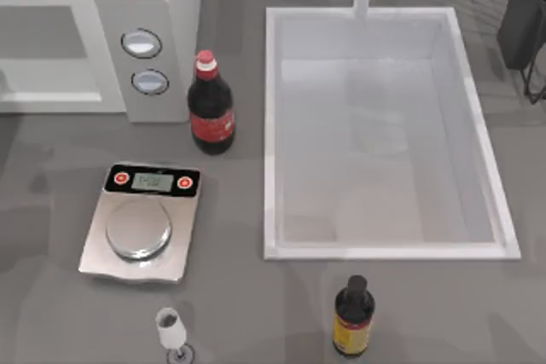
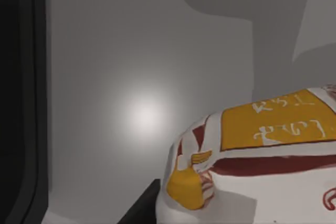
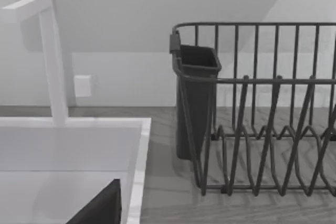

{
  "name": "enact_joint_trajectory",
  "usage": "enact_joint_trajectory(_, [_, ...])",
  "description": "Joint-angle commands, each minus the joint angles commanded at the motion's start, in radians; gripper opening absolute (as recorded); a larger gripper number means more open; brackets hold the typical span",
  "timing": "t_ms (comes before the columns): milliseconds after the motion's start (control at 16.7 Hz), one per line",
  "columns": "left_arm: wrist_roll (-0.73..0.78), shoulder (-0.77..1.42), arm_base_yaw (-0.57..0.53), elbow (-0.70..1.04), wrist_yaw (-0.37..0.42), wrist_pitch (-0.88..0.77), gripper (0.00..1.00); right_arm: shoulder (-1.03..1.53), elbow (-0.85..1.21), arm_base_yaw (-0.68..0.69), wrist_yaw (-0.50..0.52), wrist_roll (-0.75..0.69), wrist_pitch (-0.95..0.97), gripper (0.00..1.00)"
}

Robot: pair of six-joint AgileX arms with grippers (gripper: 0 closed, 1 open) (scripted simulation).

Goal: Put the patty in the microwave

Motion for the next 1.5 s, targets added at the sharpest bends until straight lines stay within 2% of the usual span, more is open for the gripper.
enact_joint_trajectory(240, [-0.021, 0.014, 0.014, -0.009, 0.011, 0.062, 0.0, 0.0, 0.0, 0.0, 0.0, 0.0, 0.0, 1.0])
enact_joint_trajectory(480, [-0.03, 0.061, 0.013, -0.052, 0.043, 0.292, 0.0, 0.0, 0.0, 0.0, 0.0, 0.0, 0.0, 1.0])
enact_joint_trajectory(720, [-0.011, 0.115, 0.0, -0.125, 0.08, 0.66, 0.0, 0.0, 0.0, 0.0, 0.0, 0.0, 0.0, 1.0])
enact_joint_trajectory(1200, [-0.003, 0.175, -0.015, -0.37, 0.168, 1.526, 0.0, 0.0, 0.0, 0.0, 0.0, 0.0, 0.0, 1.0])
enact_joint_trajectory(1500, [-0.034, 0.194, -0.014, -0.557, 0.23, 1.92, 0.0, 0.0, 0.0, 0.0, 0.0, 0.0, 0.0, 1.0])
